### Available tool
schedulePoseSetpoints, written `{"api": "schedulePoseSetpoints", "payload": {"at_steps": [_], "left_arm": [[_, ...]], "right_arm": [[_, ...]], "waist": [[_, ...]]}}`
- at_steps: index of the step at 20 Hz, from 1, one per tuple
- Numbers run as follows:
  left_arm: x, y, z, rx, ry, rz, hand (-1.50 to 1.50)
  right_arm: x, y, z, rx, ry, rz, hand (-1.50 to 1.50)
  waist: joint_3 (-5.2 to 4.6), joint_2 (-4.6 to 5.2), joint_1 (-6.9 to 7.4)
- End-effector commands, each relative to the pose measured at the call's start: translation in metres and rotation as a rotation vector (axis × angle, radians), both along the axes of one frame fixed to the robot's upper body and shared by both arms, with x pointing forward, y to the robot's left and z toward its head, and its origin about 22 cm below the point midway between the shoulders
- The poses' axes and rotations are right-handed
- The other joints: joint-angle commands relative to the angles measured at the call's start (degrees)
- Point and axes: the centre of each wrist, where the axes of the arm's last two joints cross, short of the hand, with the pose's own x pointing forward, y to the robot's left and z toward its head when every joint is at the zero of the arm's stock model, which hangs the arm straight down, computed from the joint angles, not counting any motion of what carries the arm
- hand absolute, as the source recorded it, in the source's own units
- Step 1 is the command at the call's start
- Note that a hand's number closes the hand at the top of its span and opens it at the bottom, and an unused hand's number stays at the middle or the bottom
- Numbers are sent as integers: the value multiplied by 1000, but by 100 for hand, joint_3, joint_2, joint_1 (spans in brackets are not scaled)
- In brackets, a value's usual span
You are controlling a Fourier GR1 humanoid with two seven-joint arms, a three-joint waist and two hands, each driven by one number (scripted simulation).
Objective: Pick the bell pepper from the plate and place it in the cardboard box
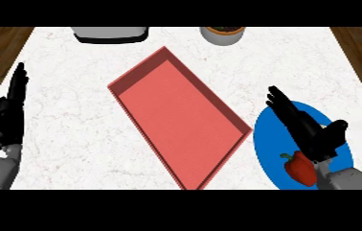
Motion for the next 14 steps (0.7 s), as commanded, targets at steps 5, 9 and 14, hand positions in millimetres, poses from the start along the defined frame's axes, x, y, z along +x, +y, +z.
{"api": "schedulePoseSetpoints", "payload": {"at_steps": [5,9,14], "left_arm": [[-15,-45,-30,-113,137,-125,0],[-30,-56,-44,-200,226,-165,0],[-29,-61,-35,-207,224,-192,0]], "right_arm": [[29,23,76,220,-446,296,-150],[10,-25,41,-213,-494,-60,150],[-16,-65,2,20,-552,-49,-150]], "waist": [[-45,-168,102],[-50,-171,-27],[-50,-144,41]]}}
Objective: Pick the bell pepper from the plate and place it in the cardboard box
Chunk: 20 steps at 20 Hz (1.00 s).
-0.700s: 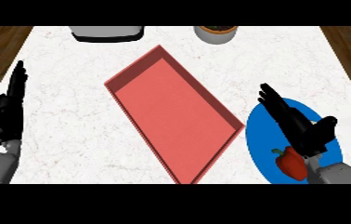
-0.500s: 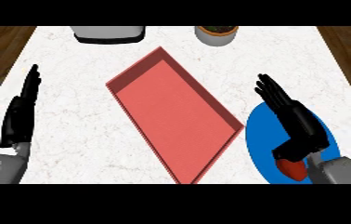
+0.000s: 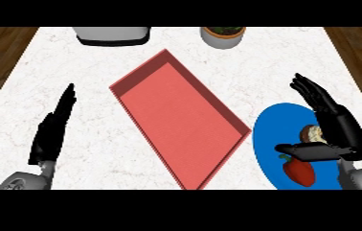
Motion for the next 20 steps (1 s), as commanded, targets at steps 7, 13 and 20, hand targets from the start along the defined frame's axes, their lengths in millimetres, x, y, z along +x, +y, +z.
{"api": "schedulePoseSetpoints", "payload": {"at_steps": [7,13,20], "left_arm": [[-14,-1,12,-27,16,-15,0],[-14,-8,4,-10,30,-25,0],[-17,-11,1,-16,19,-12,0]], "right_arm": [[-5,-81,52,-555,-90,82,-150],[-9,-74,89,-944,57,249,-150],[-27,-40,96,-1164,220,387,-150]], "waist": [[-8,-14,80],[-21,-13,40],[-10,-5,36]]}}
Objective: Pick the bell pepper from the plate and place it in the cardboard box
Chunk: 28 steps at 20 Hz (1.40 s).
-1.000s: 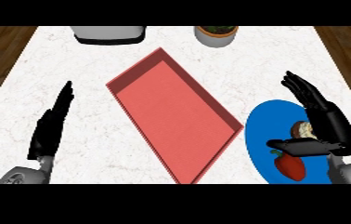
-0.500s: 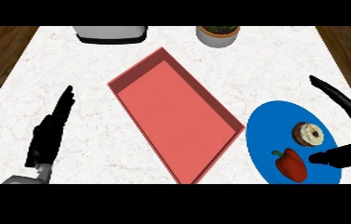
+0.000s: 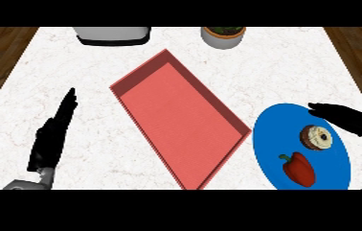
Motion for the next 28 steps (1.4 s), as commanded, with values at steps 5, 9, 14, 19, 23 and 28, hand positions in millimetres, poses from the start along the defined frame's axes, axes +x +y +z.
{"api": "schedulePoseSetpoints", "payload": {"at_steps": [5,9,14,19,23,28], "left_arm": [[-13,4,0,7,5,11,0],[-11,-8,2,3,1,-21,0],[-8,-7,13,-6,6,-27,0],[-3,6,9,16,-7,-1,0],[-5,-6,15,8,-4,-5,0],[16,-22,-2,-3,9,-19,0]], "right_arm": [[-30,41,-8,-187,76,-15,-150],[-40,54,-41,-177,63,-64,-150],[-23,49,-45,-234,82,-99,-150],[-37,36,-73,-266,88,-93,-150],[-31,41,-71,-248,76,-107,-150],[-37,51,-71,-251,69,-89,-150]], "waist": [[9,5,9],[12,12,21],[13,18,51],[14,19,34],[13,16,28],[12,20,-2]]}}
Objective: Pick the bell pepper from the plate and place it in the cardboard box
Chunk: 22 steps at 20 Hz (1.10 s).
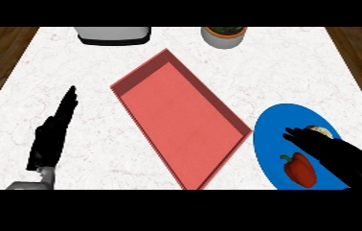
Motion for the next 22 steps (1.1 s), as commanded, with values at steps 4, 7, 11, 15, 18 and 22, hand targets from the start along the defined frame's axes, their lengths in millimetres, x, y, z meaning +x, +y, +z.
{"api": "schedulePoseSetpoints", "payload": {"at_steps": [4,7,11,15,18,22], "left_arm": [[-6,0,-3,14,-1,-4,0],[-13,-4,-3,12,-9,2,0],[-13,-7,-8,-4,1,-5,0],[-5,-5,15,-13,10,15,0],[-1,-9,7,6,-11,-7,0],[-10,-8,12,15,-7,-5,0]], "right_arm": [[-11,-1,-25,20,-1,3,-150],[-6,20,-25,6,-13,-15,-150],[-2,-6,-6,35,3,-23,-150],[3,-12,-25,26,3,-19,-150],[5,5,-33,13,5,-7,-150],[16,30,-40,-24,21,-1,-150]], "waist": [[1,-1,2],[0,-2,17],[0,-1,7],[2,-1,19],[0,0,8],[0,0,26]]}}
